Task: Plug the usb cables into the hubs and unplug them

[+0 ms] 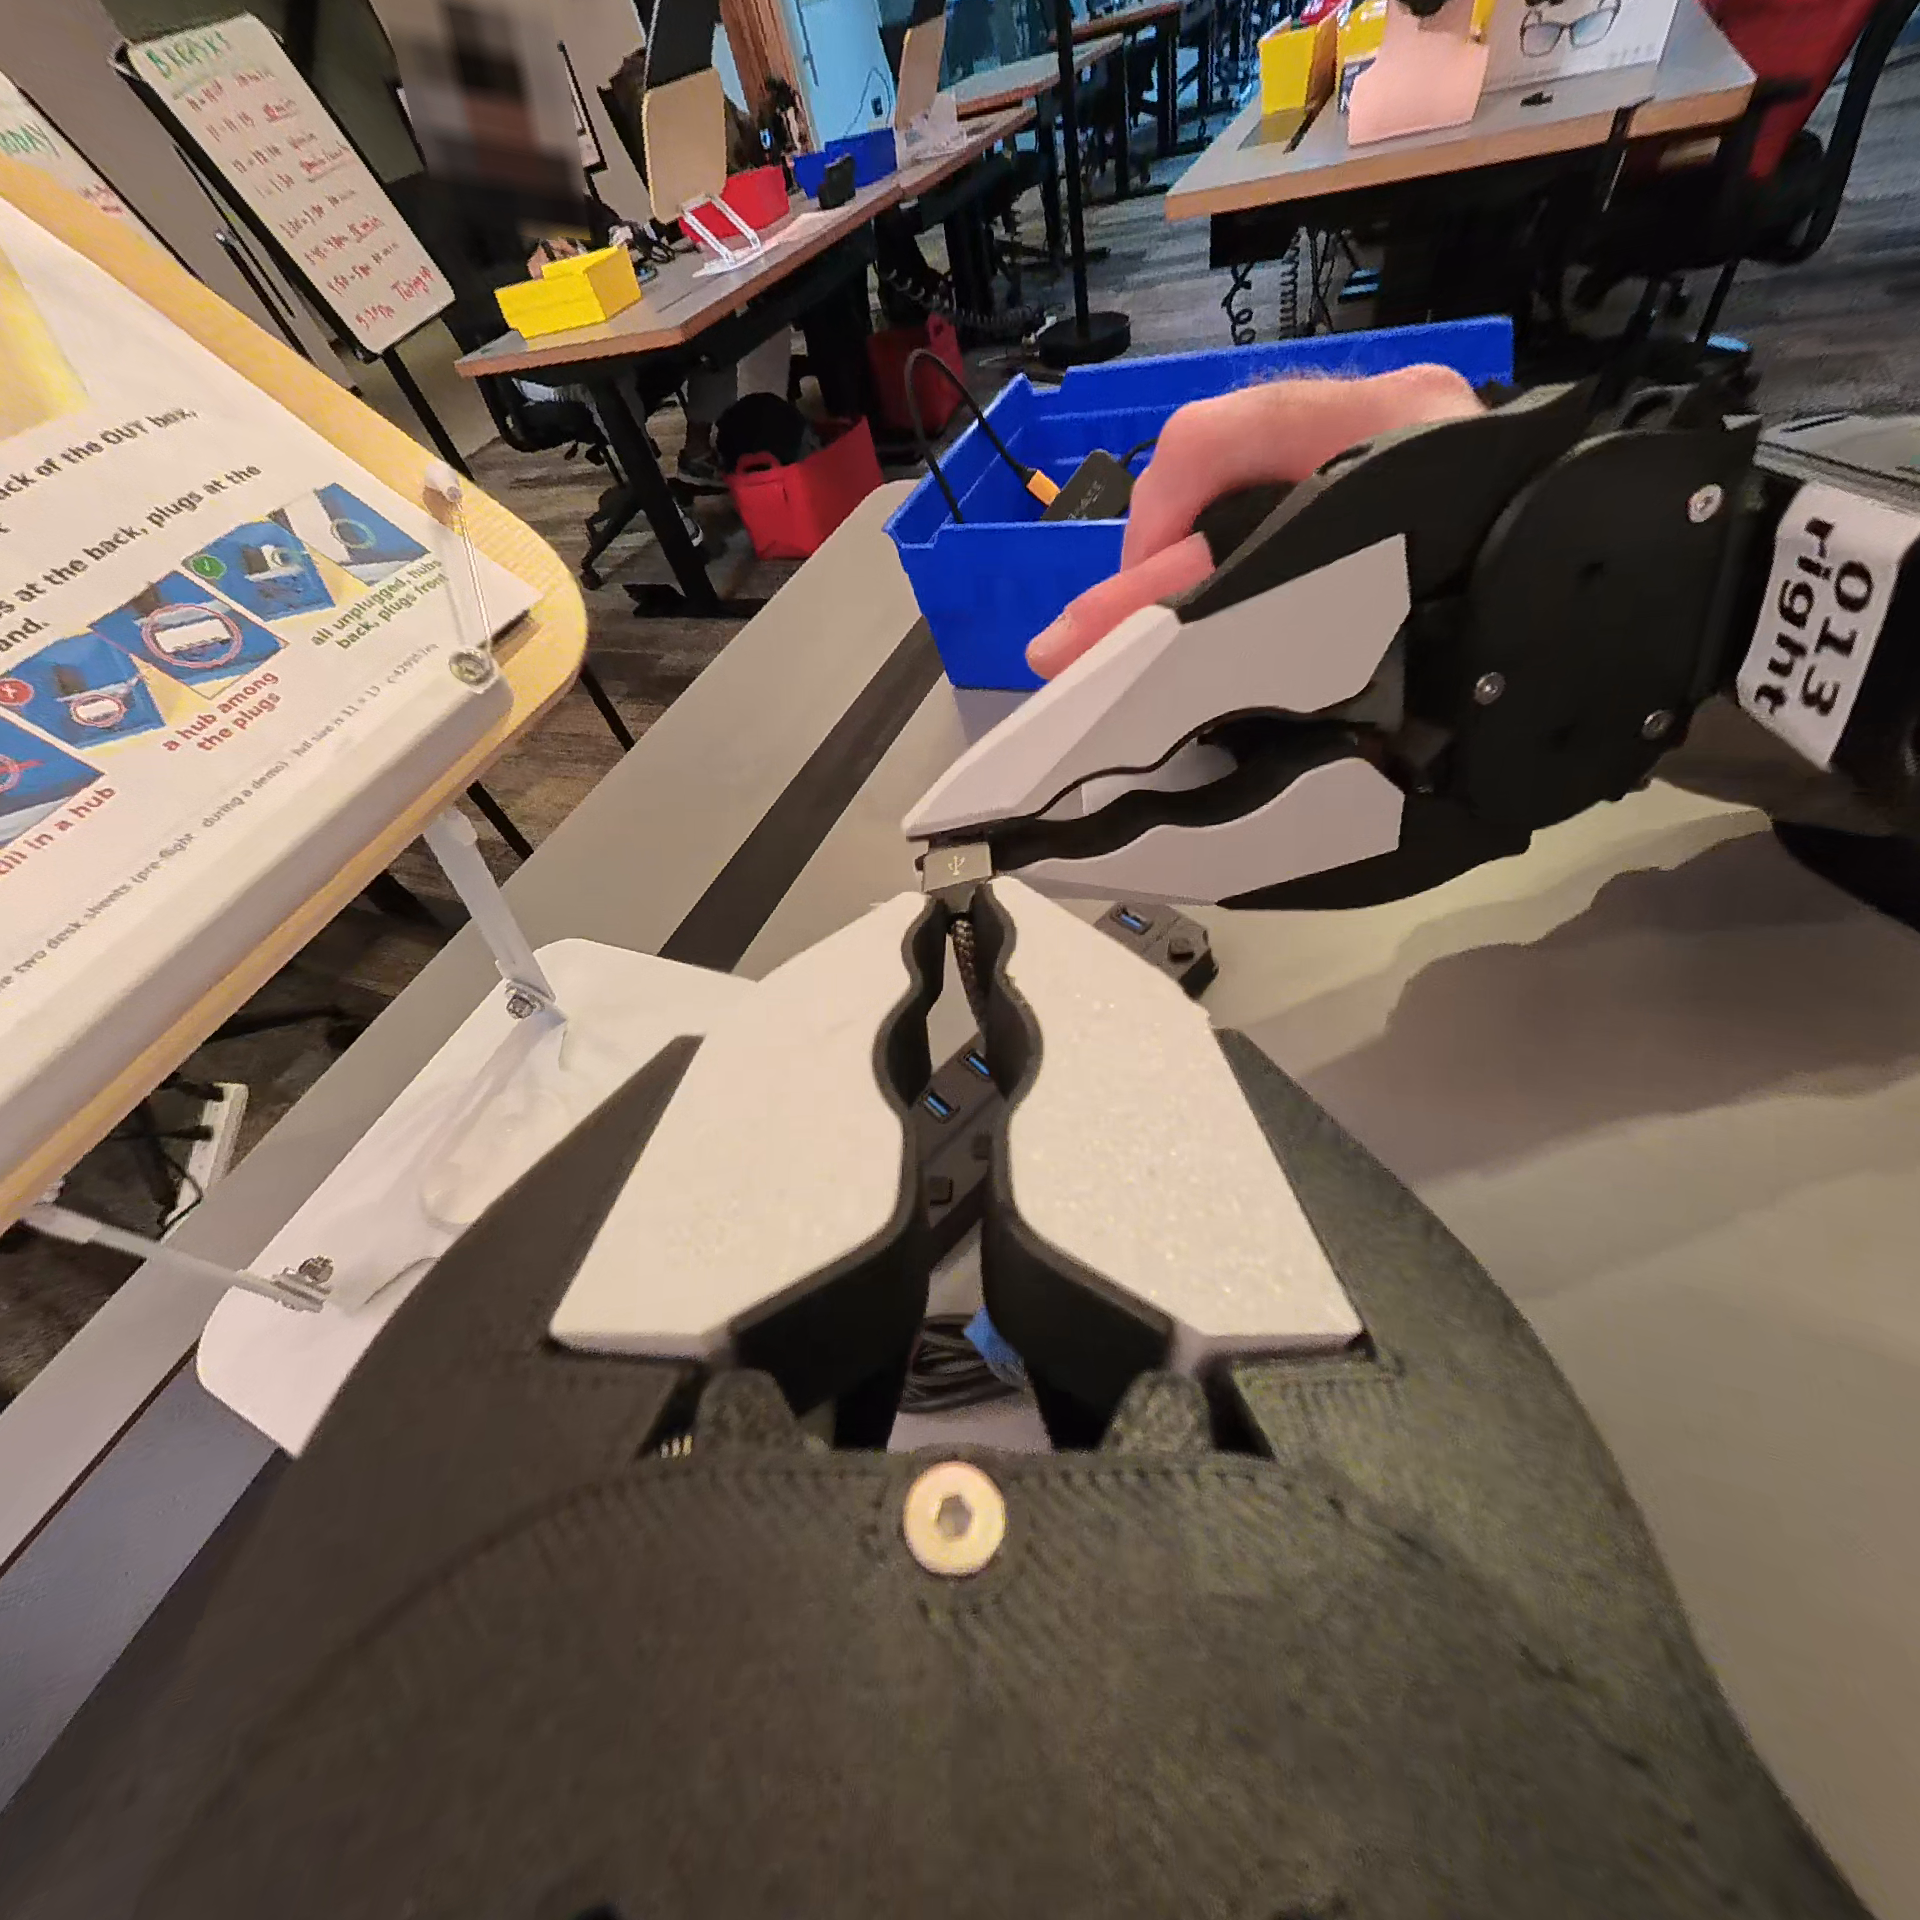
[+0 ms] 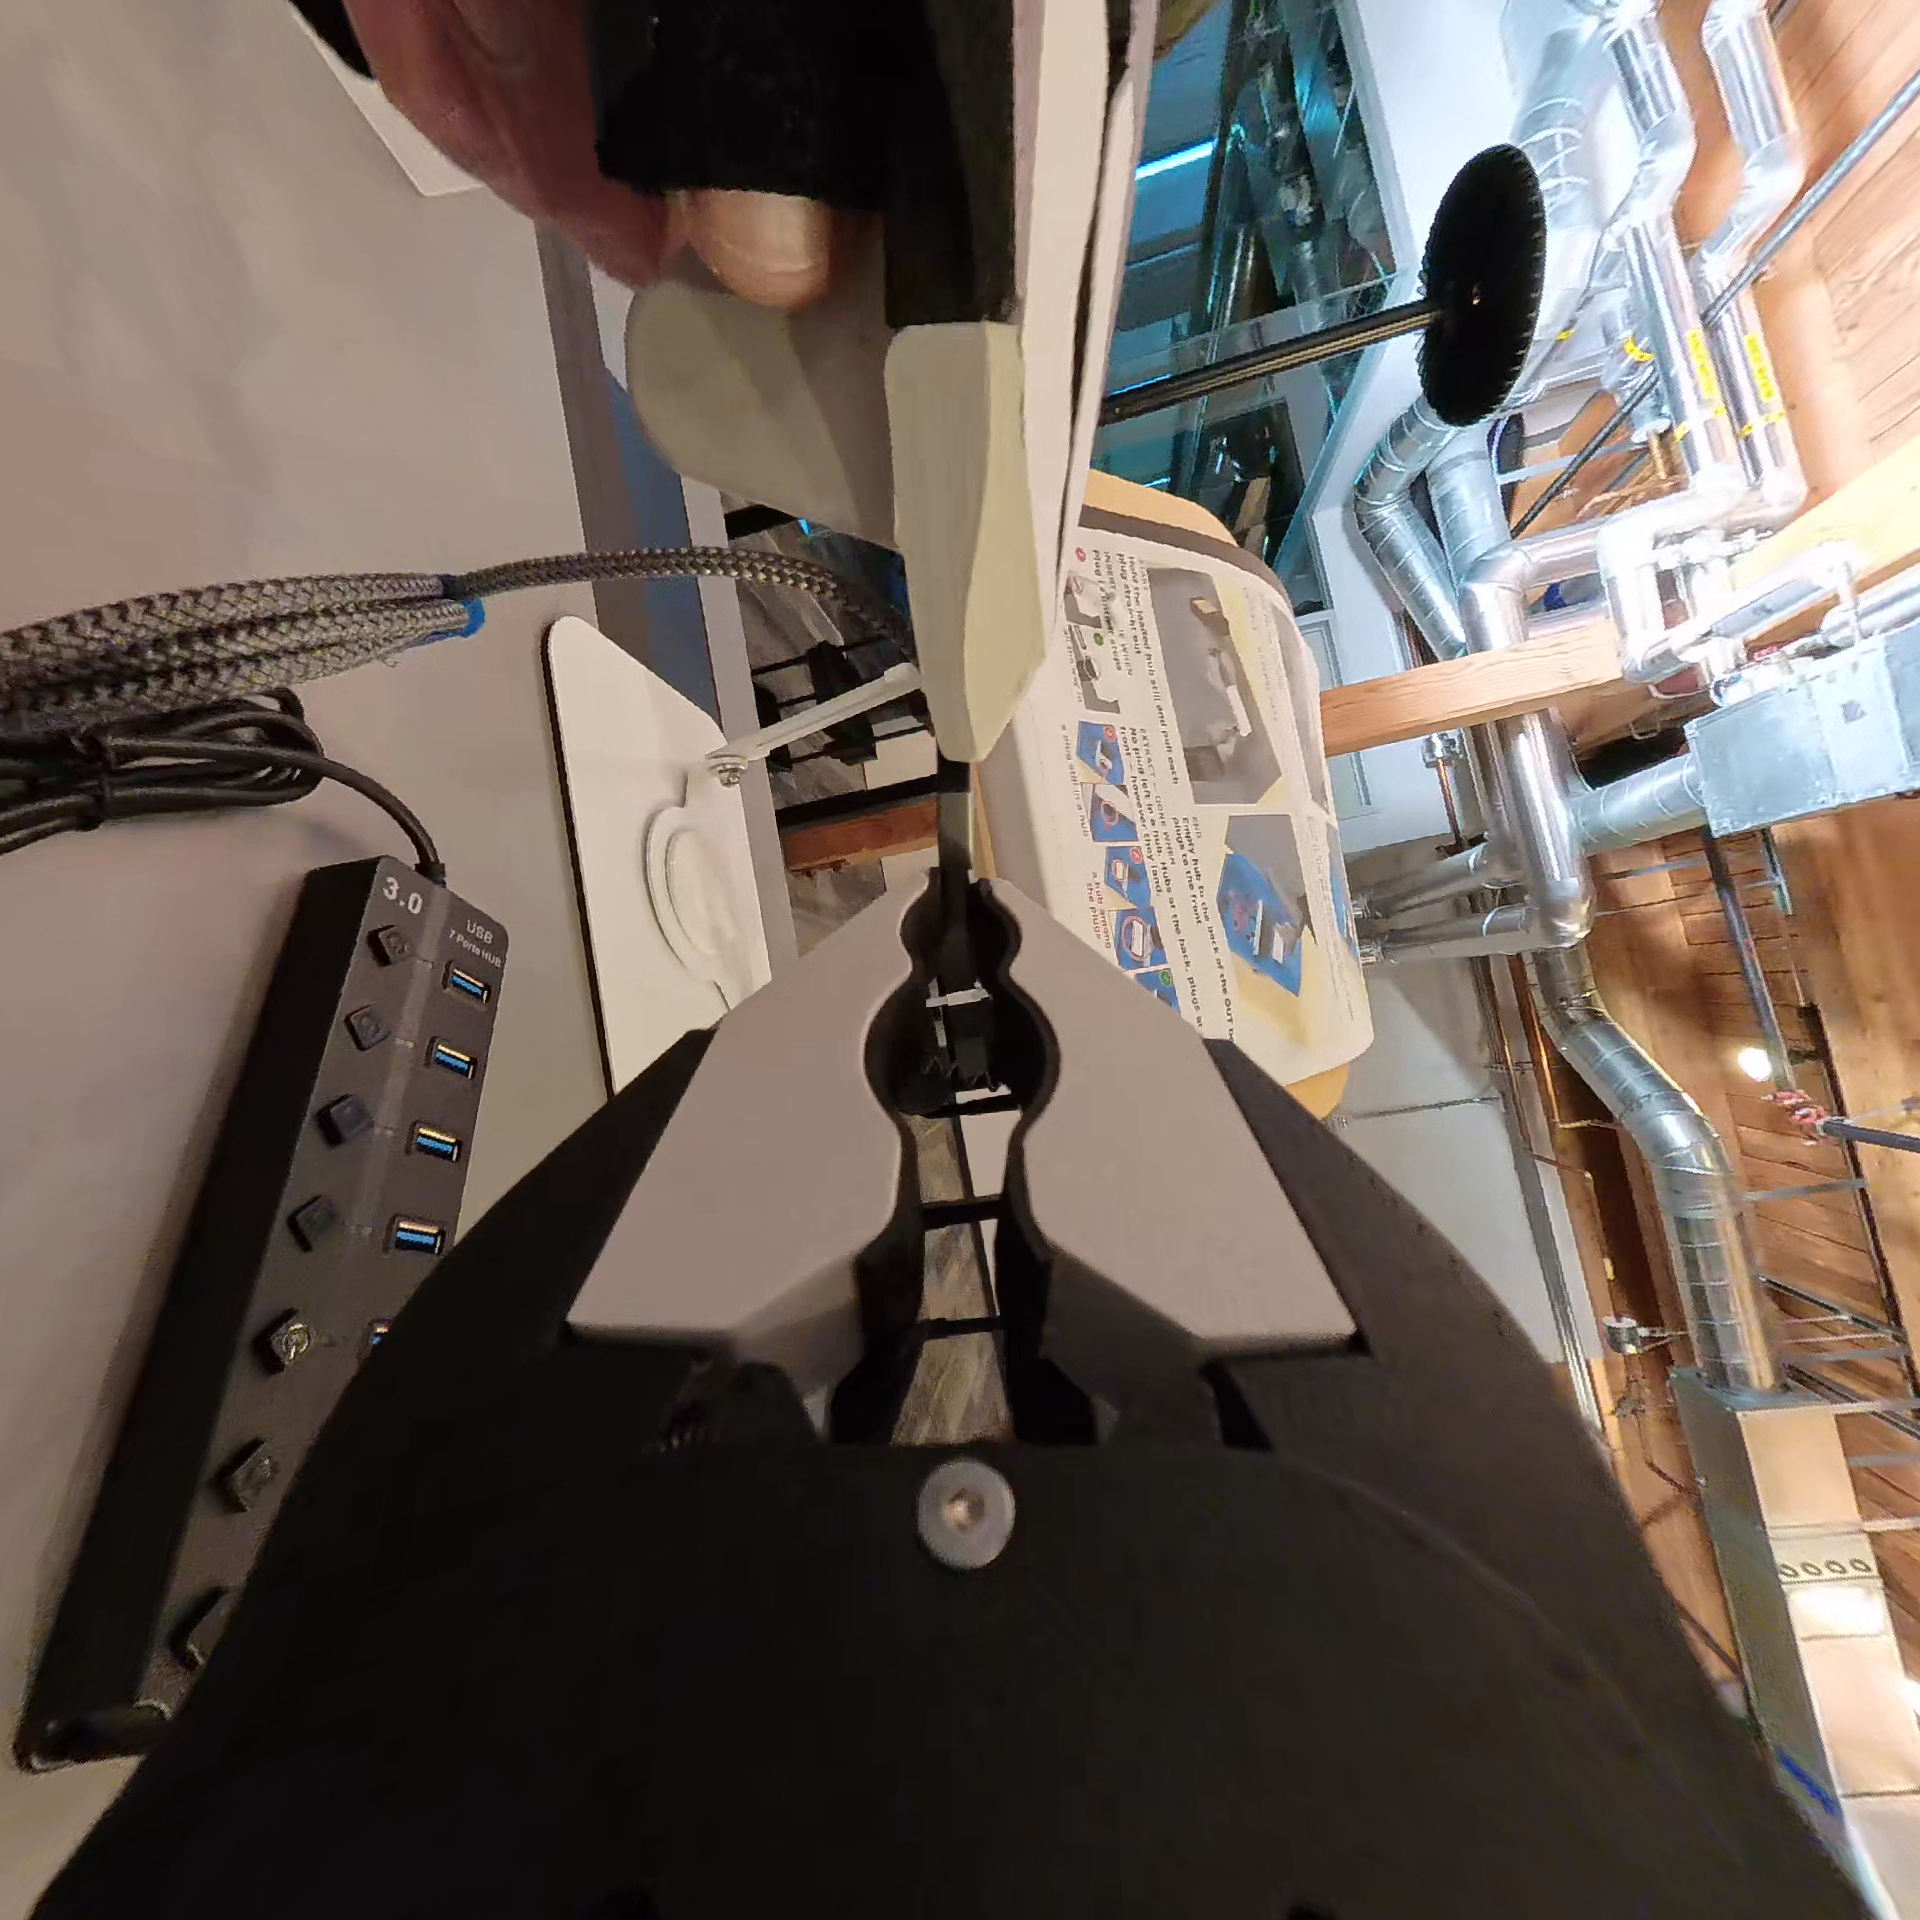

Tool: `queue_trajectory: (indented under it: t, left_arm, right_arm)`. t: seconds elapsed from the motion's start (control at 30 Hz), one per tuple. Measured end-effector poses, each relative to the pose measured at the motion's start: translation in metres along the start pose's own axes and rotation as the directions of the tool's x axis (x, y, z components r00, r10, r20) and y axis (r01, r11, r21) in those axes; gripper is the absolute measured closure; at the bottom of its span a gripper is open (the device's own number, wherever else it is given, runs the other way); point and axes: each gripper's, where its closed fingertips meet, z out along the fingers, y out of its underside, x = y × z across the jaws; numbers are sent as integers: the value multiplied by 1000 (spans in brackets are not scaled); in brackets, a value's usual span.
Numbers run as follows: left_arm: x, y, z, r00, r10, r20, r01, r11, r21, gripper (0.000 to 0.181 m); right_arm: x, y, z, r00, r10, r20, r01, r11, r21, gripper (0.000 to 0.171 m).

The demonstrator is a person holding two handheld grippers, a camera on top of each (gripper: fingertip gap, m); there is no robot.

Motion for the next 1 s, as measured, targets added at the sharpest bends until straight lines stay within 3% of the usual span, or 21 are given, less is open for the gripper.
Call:
queue_trajectory:
  t: [0.13, 0.3, 0.67, 1.0]
  left_arm:
    - [-2, -10, -3, 1000, -6, 13, 5, 998, 58, 176]
    - [-3, -15, -3, 999, 9, 41, -12, 996, 89, 147]
    - [-1, -27, -1, 995, -94, 28, 86, 976, 200, 167]
    - [1, -29, 0, 994, -97, 51, 85, 977, 198, 167]
  right_arm:
    - [7, -2, -1, 998, 58, -26, -57, 998, 5, 171]
    - [16, -5, -2, 990, 122, -67, -121, 992, 19, 171]
    - [23, -15, -3, 977, 142, -159, -138, 990, 32, 170]
    - [30, -16, -5, 973, 113, -202, -110, 994, 25, 171]
